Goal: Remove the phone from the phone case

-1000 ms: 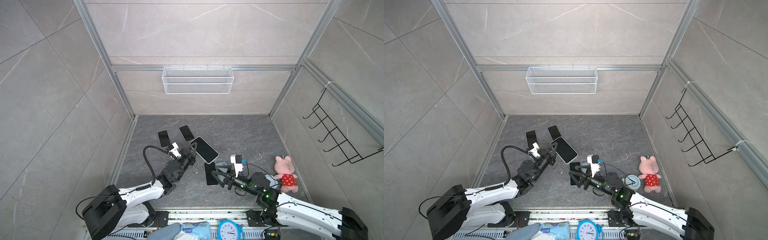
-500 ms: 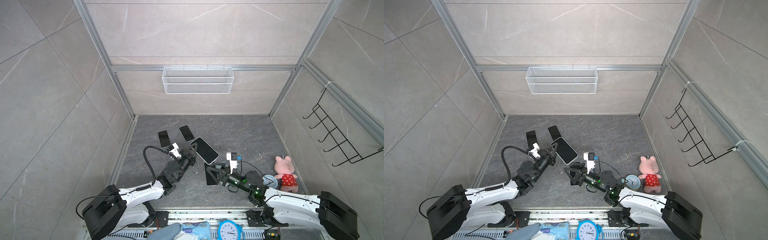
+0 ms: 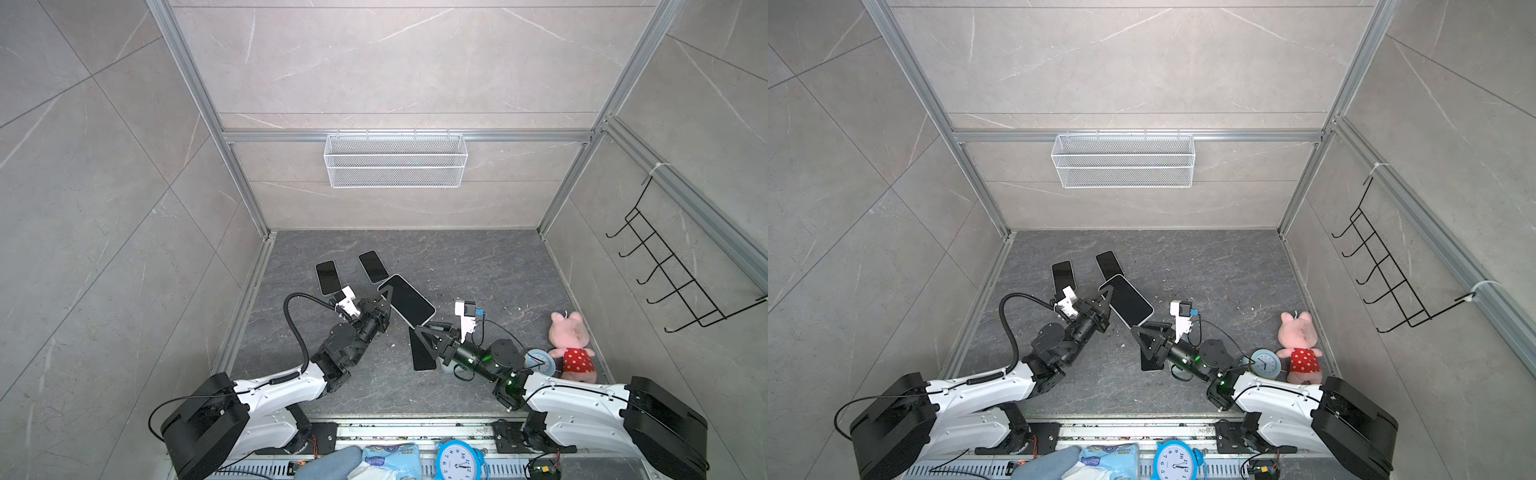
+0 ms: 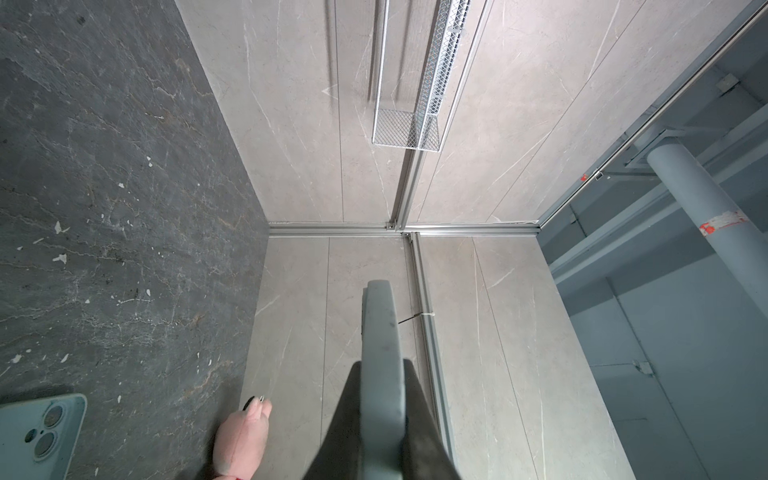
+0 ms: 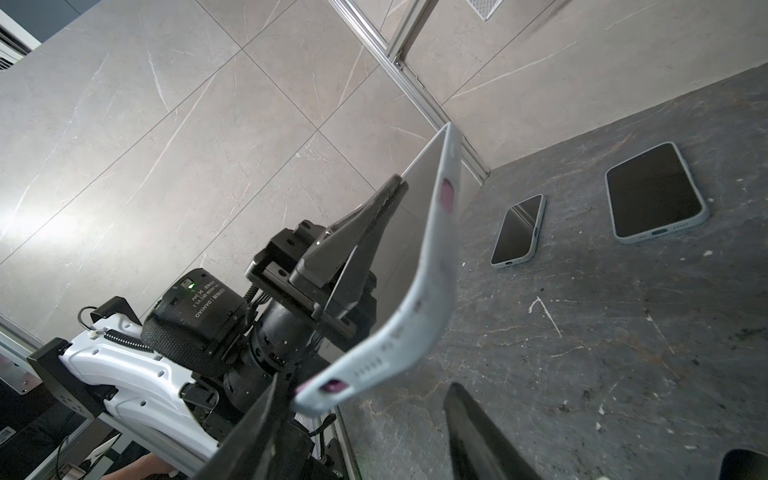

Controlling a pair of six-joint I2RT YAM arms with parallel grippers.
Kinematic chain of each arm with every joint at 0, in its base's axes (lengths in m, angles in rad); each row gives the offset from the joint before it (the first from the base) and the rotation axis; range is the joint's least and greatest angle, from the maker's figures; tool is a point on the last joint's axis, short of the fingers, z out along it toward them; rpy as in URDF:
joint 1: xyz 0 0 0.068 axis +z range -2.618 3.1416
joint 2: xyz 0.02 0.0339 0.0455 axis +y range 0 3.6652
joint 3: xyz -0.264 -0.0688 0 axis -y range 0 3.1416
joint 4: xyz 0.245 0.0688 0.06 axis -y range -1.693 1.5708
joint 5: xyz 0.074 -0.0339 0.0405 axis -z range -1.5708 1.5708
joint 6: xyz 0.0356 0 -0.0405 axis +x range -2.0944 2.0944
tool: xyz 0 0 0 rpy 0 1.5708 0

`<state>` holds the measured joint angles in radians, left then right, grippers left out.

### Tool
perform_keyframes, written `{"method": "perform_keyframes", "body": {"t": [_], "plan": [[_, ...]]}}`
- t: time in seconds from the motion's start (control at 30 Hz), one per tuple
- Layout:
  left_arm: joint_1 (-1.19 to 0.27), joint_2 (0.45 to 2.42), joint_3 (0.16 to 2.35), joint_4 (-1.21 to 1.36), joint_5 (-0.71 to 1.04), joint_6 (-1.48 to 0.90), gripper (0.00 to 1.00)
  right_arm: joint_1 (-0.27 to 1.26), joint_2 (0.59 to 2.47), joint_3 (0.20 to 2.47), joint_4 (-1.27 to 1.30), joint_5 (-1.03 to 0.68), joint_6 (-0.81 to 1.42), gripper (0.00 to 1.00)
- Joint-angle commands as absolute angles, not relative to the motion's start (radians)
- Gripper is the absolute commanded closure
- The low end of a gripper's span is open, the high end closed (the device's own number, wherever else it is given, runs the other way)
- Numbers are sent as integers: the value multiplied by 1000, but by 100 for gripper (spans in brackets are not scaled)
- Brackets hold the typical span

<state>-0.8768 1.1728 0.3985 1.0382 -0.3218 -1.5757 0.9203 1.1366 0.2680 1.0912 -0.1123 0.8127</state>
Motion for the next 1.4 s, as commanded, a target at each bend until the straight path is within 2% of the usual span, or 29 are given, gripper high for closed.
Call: {"method": "perform_keyframes", "body": {"t": [0.0, 0.17, 0.43, 0.6, 1.0, 1.13, 1.37], "plan": [[-884, 1137, 419, 1156, -321, -1560, 100, 903, 1169, 286, 1151, -109, 840, 46], [-887, 1146, 423, 1163, -324, -1566, 100, 902, 1212, 292, 1181, -118, 844, 58], [-906, 1144, 437, 1154, -332, -1580, 100, 901, 1270, 290, 1193, -99, 830, 64], [-933, 1134, 450, 1145, -358, -1586, 100, 902, 1287, 306, 1101, -59, 760, 67], [-987, 1137, 505, 1111, -400, -1589, 100, 978, 1355, 300, 993, 280, 550, 72], [-988, 1138, 512, 1101, -404, -1592, 100, 1002, 1381, 267, 1061, 353, 510, 72], [-989, 1138, 511, 1099, -406, -1606, 100, 1022, 1405, 270, 1021, 496, 486, 75]]}}
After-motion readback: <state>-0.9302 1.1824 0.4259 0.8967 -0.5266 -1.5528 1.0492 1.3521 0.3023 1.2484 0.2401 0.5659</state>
